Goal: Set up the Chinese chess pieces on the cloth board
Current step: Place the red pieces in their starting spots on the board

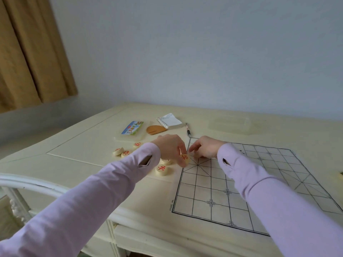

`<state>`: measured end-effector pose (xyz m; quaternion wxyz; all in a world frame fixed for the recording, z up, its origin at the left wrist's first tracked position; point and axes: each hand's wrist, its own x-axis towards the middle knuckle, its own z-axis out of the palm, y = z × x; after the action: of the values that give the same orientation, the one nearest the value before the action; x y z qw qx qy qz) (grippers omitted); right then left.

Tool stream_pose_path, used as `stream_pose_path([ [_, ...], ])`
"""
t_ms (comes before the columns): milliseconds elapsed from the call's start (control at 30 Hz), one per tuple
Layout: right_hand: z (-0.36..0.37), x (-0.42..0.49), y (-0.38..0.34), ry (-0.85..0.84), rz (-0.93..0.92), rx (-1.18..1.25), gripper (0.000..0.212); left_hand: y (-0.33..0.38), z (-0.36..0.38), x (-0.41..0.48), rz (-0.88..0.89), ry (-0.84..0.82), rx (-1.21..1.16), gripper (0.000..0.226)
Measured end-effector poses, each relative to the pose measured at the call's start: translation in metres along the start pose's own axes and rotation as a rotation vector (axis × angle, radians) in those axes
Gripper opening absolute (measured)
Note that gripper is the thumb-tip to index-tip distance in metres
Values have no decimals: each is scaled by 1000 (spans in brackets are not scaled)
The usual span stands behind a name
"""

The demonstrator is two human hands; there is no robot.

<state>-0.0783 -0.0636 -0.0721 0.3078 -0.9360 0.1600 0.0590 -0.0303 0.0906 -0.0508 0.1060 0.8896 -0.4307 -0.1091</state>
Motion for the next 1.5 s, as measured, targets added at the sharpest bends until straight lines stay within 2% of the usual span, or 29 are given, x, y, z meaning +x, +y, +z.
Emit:
stream_pose_path([
  [167,1,-2,0,12,0,13,35,-5,0,-4,-2,-30,-69,43],
  [233,1,-5,1,23,8,32,33,-12,-6,-11,2,29,-143,41],
  [333,2,-8,0,38,1,67,29,-32,-18,-23,-21,208,-177,30],
  [467,0,-7,-6,58,24,49,22,-58,-31,-39,-142,395,-223,17],
  [633,8,7,-12,178,94,173,22,-76,-35,-45,-253,453,-275,16],
  [767,13,15,-18,254,2,347,16,-86,-35,-41,-300,468,-301,13],
  [933,19,21,-17,354,-100,409,15,-83,-32,-32,-288,410,-218,17],
  [1100,22,24,-15,508,-139,404,23,-73,-31,-14,-281,326,-146,22],
  [1333,22,18,-12,559,-180,426,23,-65,-28,15,-400,228,-36,40],
  [1500,24,13,-14,576,-206,387,24,-59,-24,23,-435,111,-68,50],
])
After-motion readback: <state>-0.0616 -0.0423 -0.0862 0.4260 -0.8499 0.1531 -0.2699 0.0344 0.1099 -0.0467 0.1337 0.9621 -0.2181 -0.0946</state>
